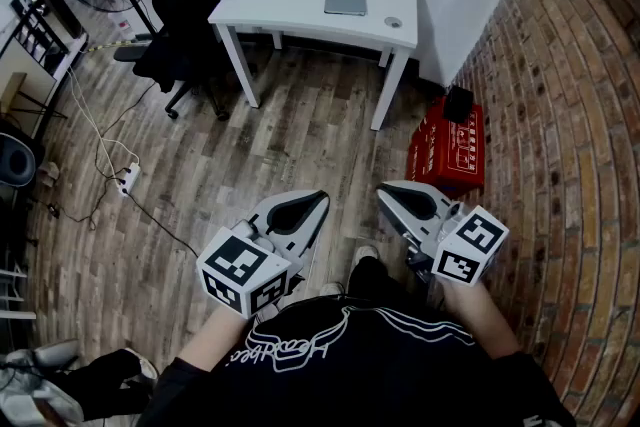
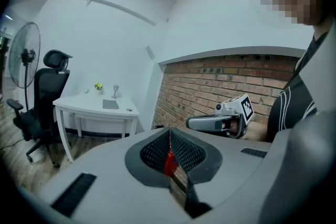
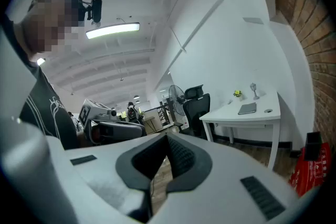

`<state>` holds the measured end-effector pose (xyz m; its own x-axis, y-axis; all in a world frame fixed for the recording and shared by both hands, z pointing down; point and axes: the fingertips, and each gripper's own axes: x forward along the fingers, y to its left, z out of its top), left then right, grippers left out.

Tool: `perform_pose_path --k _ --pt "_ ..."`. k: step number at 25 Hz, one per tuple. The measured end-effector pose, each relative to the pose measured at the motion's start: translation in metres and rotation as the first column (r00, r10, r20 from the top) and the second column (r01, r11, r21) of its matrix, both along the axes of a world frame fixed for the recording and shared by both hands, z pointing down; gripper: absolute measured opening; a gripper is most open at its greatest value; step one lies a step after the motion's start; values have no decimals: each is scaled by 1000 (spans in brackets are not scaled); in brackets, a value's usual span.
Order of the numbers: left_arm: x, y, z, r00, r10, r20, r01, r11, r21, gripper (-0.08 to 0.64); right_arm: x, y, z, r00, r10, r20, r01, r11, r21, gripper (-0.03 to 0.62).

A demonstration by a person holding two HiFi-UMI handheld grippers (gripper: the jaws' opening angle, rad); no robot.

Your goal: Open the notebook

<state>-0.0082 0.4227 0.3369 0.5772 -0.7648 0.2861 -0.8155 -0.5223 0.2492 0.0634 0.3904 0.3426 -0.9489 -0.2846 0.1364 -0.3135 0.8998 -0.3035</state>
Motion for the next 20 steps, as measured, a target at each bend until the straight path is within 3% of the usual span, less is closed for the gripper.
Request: perform_pose_path --k 7,14,19,20 --pt "1 11 -1 1000 19 15 -19 1000 -4 34 -1 7 -2 1000 3 -8 -2 1000 20 -2" --pt "-4 22 -15 999 16 33 -18 998 58 35 1 17 -10 999 39 -37 -36 997 73 0" --pt "-2 15 -23 1000 21 20 -23 995 95 38 15 7 -16 997 74 -7 -73 995 61 0" --pt "-2 13 -23 1000 17 14 -18 995 95 74 18 4 -15 997 79 0 -79 995 54 0"
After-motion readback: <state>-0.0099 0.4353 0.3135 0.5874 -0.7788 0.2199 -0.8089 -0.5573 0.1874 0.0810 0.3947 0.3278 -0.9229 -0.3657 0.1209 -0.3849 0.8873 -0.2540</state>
